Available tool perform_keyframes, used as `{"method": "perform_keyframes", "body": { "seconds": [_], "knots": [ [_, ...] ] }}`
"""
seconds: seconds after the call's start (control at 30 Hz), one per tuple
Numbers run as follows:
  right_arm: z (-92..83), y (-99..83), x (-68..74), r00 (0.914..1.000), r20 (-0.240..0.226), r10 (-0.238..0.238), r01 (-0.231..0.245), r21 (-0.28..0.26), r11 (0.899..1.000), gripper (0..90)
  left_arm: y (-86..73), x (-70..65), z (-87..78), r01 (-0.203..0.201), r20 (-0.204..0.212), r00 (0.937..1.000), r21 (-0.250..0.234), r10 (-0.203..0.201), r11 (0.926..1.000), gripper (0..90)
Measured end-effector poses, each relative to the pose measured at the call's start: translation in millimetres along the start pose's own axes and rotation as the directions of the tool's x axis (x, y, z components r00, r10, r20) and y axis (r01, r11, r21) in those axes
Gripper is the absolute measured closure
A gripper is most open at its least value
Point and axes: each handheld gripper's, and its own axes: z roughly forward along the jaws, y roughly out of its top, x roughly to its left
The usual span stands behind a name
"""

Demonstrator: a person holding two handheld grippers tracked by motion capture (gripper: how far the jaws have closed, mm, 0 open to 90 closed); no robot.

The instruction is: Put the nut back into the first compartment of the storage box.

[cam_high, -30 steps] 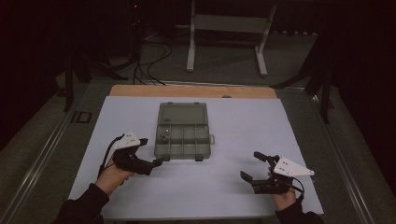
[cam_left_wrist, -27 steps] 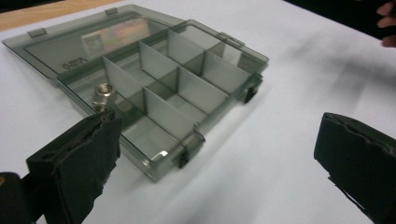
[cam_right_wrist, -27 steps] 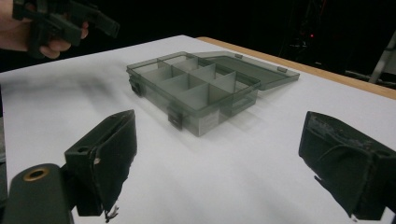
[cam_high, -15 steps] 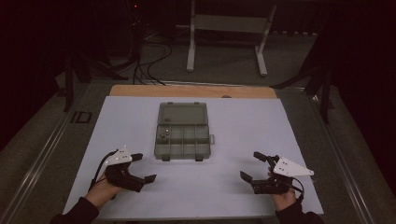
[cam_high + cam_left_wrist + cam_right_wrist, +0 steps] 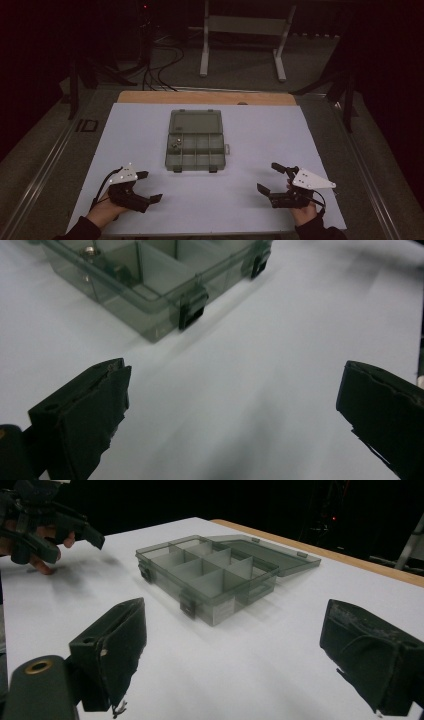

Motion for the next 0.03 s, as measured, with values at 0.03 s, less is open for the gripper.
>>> {"method": "perform_keyframes", "body": {
  "seconds": [0.03],
  "knots": [
    [-0.1, 0.0, 0.0, 1.0000, 0.000, 0.001, -0.001, -0.002, 1.000, 11.5, 0.0, 0.0, 0.0, 0.000, 0.000, 1.0000, 0.000, 0.000, 1.0000, 1.2]
  ]
}}
